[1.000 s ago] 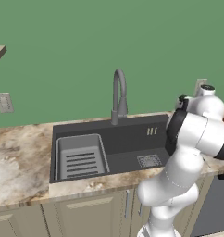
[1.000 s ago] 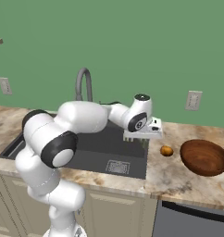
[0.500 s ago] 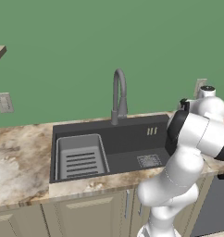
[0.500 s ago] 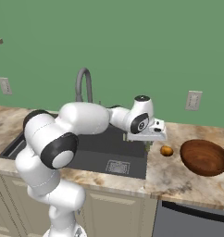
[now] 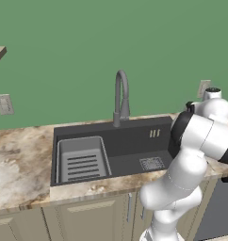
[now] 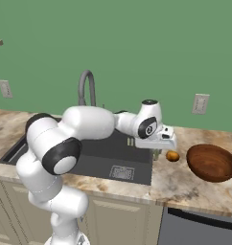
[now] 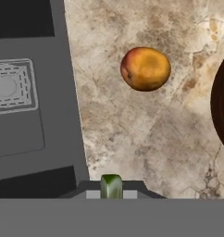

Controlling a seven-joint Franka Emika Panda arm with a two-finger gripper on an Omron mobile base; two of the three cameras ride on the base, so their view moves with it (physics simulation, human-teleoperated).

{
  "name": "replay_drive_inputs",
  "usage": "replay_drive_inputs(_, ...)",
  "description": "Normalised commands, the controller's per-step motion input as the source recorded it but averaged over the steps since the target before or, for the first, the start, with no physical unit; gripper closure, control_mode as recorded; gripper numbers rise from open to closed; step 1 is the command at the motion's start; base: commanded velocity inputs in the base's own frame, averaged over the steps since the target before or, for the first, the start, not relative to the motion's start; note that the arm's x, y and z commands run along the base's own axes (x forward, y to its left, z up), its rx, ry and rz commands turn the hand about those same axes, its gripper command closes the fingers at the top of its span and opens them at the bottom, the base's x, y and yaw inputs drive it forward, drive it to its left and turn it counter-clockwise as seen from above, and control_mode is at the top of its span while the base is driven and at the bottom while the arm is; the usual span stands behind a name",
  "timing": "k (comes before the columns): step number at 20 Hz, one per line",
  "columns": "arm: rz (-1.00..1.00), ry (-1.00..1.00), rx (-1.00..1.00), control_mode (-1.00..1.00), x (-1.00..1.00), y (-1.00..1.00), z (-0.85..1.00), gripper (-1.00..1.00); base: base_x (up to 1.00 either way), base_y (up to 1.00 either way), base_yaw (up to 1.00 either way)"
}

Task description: Remove the mango and lemon wedge from the sink. Then move the bowl and cup from the counter to the sink for washing.

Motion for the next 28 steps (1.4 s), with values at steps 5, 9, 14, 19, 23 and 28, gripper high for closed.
replay_drive_inputs(5,-0.04,0.03,0.0,-1.0,-0.19,-0.18,-0.02,1.0,0.0,0.0,0.0)
replay_drive_inputs(9,-0.03,0.01,0.0,-1.0,-0.14,-0.09,-0.01,1.0,0.0,0.0,0.0)
replay_drive_inputs(14,-0.03,0.02,0.0,-1.0,-0.12,-0.03,0.0,1.0,0.0,0.0,0.0)
replay_drive_inputs(19,-0.03,0.03,0.0,-1.0,-0.15,-0.03,-0.05,1.0,0.0,0.0,0.0)
replay_drive_inputs(23,-0.03,0.04,0.0,-1.0,-0.16,0.0,-0.1,1.0,0.0,0.0,0.0)
replay_drive_inputs(28,-0.03,0.03,0.0,-1.0,-0.13,0.0,-0.14,1.0,0.0,0.0,0.0)
